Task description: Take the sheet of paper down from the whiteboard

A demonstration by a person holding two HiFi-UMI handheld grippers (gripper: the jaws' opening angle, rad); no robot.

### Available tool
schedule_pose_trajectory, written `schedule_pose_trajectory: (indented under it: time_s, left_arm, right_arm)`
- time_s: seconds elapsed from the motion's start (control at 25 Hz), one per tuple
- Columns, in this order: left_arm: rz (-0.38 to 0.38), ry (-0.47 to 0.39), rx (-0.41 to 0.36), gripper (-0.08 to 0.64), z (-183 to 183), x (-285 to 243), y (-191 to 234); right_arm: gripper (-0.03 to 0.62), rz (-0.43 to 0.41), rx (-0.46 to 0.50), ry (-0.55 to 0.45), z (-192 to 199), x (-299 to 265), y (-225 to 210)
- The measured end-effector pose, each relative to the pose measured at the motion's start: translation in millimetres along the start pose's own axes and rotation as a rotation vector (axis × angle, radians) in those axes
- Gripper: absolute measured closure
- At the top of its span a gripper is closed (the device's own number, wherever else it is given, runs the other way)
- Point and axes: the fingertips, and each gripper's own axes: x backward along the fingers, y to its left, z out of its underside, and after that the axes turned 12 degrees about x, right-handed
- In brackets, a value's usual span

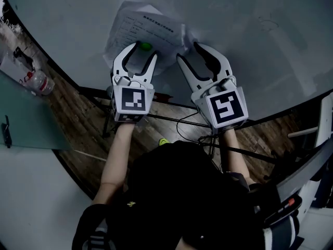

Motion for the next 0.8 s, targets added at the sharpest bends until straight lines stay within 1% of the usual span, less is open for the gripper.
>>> schedule_pose_trajectory:
  time_s: [0.16, 0.4, 0.8]
  left_arm:
    - [-0.024, -0.01, -0.019, 0.356, -3.3, -2.0, 1.5]
    - [-0.088, -0.025, -0.053, 0.393, -7.5, -2.4, 6.9]
    - [-0.117, -0.018, -0.101, 0.397, -9.5, -2.1, 5.7]
  right_arm:
    - [0.426, 0.004, 0.003, 0.004, 1.0, 1.0, -1.9]
    - [0.426, 0.0, 0.003, 0.005, 2.1, 0.7, -2.1]
    - [0.426, 0.003, 0.009, 0.01, 0.0, -1.6, -3.4]
